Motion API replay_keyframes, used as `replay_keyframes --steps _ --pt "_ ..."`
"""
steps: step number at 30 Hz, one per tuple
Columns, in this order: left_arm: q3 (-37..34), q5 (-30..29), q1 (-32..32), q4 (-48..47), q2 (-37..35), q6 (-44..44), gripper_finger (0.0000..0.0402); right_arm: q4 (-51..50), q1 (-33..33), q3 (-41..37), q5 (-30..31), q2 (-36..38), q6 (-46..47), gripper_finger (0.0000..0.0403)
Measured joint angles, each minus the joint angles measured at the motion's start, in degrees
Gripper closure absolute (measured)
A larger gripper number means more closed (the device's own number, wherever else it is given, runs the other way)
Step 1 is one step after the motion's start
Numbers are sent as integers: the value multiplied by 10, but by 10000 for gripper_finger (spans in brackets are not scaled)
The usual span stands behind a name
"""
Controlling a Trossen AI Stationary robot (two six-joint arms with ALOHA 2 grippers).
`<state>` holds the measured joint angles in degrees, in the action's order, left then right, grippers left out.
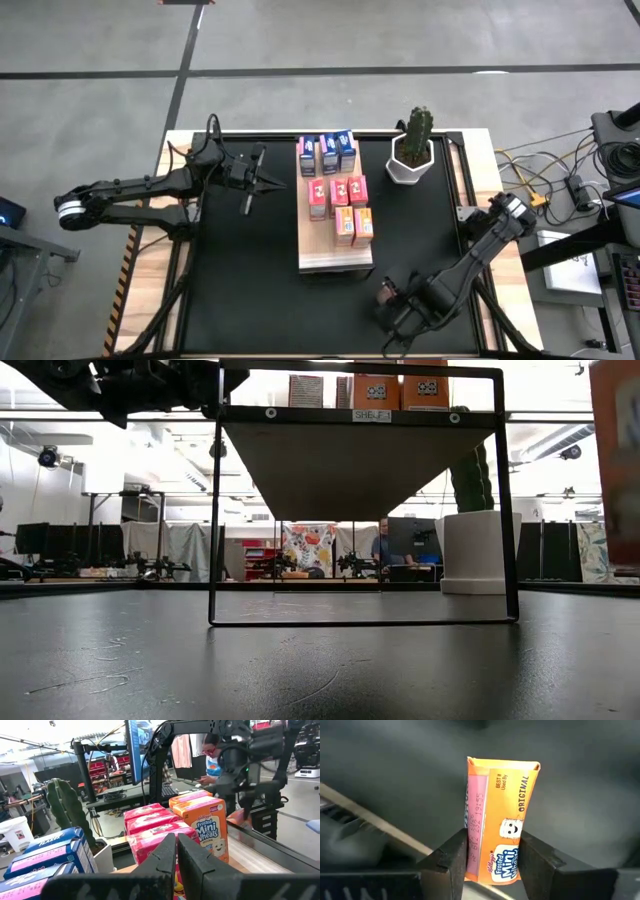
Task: Stack cereal on shelf
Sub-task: Put the orange cereal box aligned with the other orange cereal box on the shelf
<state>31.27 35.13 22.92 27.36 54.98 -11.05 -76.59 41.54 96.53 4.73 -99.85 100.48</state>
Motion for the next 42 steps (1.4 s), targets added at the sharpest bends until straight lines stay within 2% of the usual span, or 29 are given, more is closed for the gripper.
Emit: replay_keyframes --steps 5,13,18,27,35,42 --pt "0 0 0 0 0 0 402 46 8 49 14 0 -45 264" --pt "0 0 0 0 0 0 402 191 8 98 171 0 -198 264" --pt "0 0 0 0 0 6 402 274 -15 124 223 0 -320 264" --pt "0 0 0 0 -1 22 402 304 -85 174 220 -2 -471 264" --pt "0 -1 1 -9 -41 73 402 280 -150 206 153 -3 -539 264" --pt "0 -1 1 -78 -110 86 402 222 -183 236 99 -3 -608 264"
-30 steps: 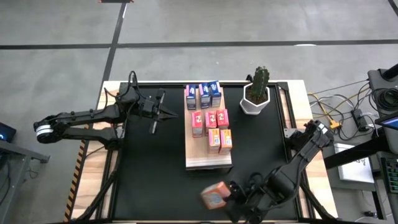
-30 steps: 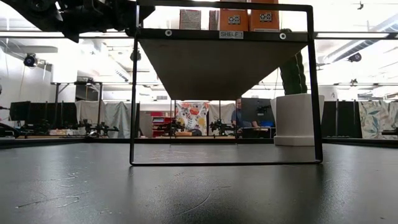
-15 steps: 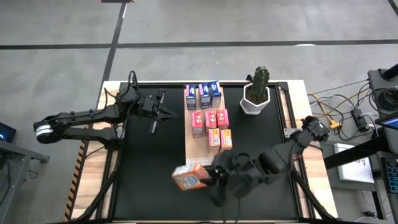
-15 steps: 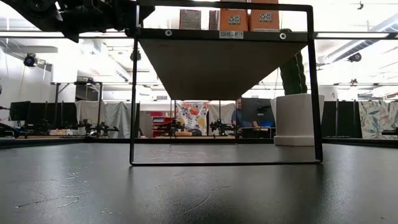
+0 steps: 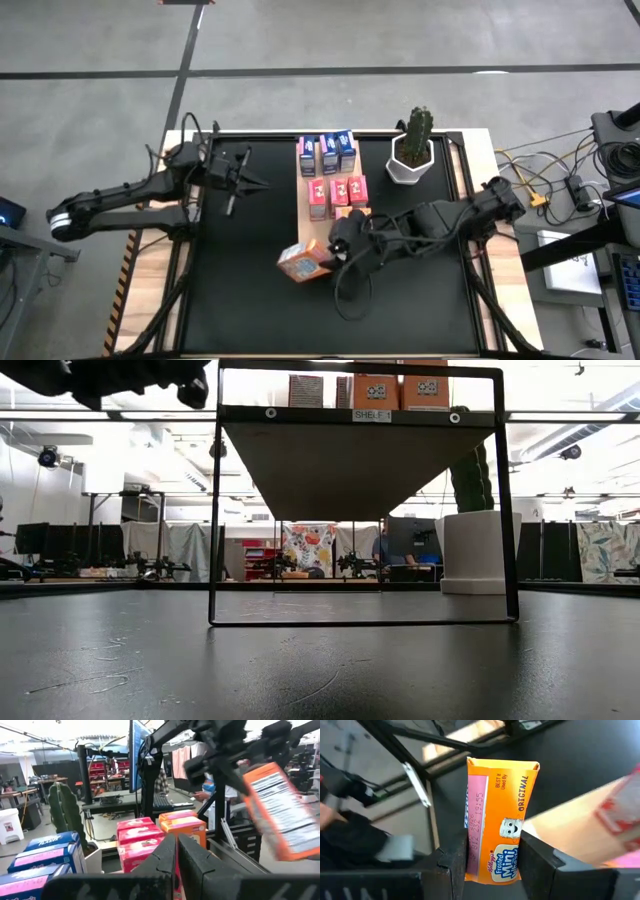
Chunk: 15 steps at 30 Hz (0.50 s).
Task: Stack cereal on shelf
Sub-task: Put the orange cereal box aligned with the other orange cereal box on the shelf
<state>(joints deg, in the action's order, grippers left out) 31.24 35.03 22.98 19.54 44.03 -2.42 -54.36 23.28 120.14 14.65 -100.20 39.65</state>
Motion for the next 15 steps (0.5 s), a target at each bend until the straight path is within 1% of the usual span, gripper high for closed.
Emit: replay_keyframes --steps 5,9,15 --pt "0 0 0 -33 -21 -9 402 -63 -19 15 3 0 -55 264" --pt "0 1 -1 -40 -19 -14 402 -66 -23 14 4 -10 -110 264" --pt "0 1 -2 -43 -12 -14 402 -90 -25 13 2 -36 -141 264"
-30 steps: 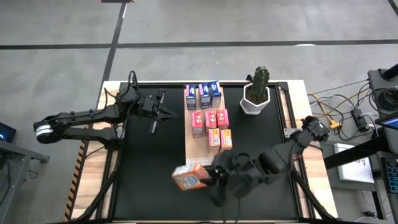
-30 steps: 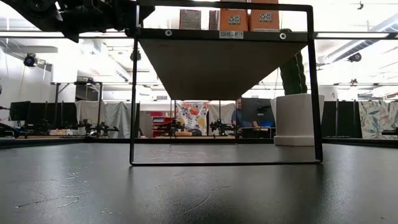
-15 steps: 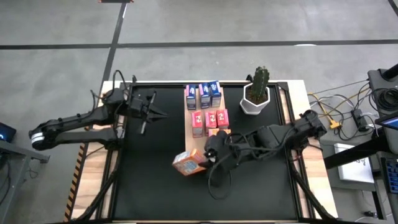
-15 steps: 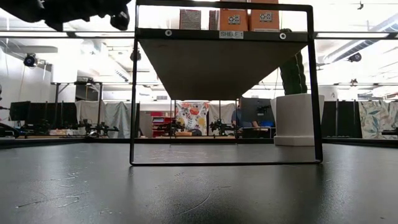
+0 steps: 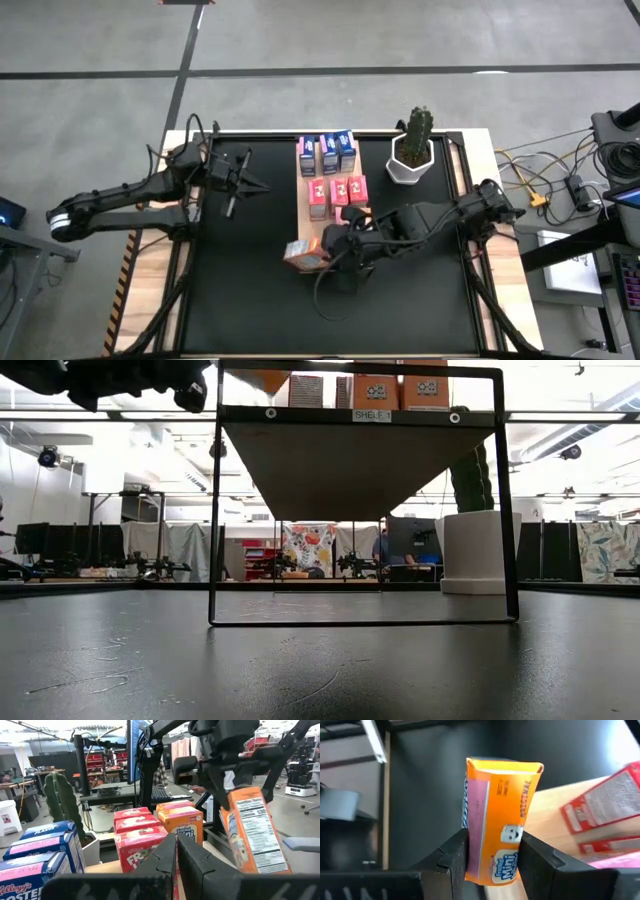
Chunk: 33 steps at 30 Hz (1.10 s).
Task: Stack cereal on shelf
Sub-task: Put the orange cereal box aligned with the other orange cereal box on the shelf
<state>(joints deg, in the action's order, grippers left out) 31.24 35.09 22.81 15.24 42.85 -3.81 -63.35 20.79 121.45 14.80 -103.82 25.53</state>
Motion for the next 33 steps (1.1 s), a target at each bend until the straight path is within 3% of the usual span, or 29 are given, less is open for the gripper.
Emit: replay_keyframes --steps 14,19,23,29,33 --pt "0 1 -5 -5 2 0 402 -12 -25 -1 4 -7 -30 264" --pt "0 25 -86 -13 2 11 402 -11 -22 -1 1 -6 -31 264" --pt "0 -82 -203 -16 2 -15 402 -15 -24 5 2 -6 -33 264" --pt "14 -310 -328 -59 1 -88 402 -29 -23 52 2 -5 -69 264" --pt "16 -352 -350 -60 1 -92 402 -64 -31 83 2 -4 -98 264"
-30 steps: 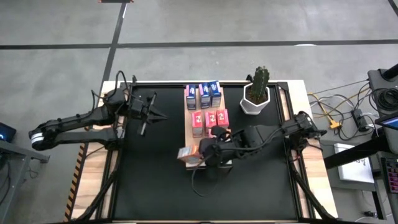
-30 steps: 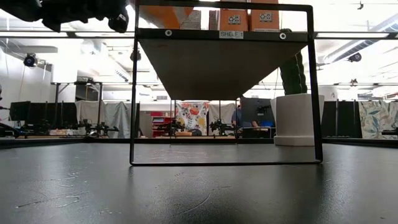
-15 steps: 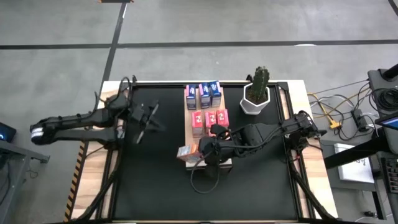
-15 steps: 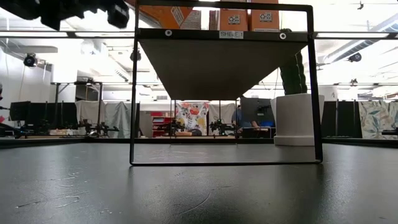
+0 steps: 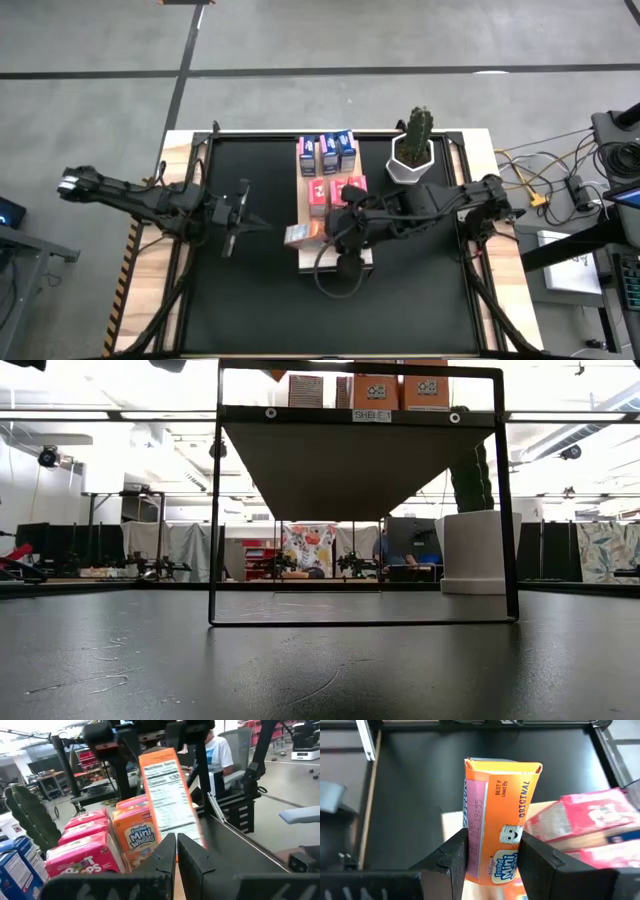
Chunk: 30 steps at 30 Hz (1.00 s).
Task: Stack cereal on shelf
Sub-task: Put the orange cereal box aligned with the other orange cereal box on the shelf
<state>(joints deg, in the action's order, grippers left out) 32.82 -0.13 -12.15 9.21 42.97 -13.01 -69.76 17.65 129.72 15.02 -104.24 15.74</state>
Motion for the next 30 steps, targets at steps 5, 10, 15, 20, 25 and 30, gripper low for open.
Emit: replay_keyframes --steps 5,10,15,20,25,30 --pt "0 10 -1 2 6 4 402 -37 -9 12 -4 -3 -67 264" --pt "0 11 -1 2 23 7 402 -37 -8 8 -5 -14 -120 264" --pt "0 11 -1 1 43 9 402 -41 -8 8 -5 -20 -126 264" --pt "-3 11 -1 0 73 9 402 -45 -8 8 -5 -22 -128 264" --pt "-1 11 -1 4 98 9 402 -45 -8 8 -5 -22 -128 264" --pt "3 11 -1 12 119 5 402 -46 -8 8 -2 -22 -122 264"
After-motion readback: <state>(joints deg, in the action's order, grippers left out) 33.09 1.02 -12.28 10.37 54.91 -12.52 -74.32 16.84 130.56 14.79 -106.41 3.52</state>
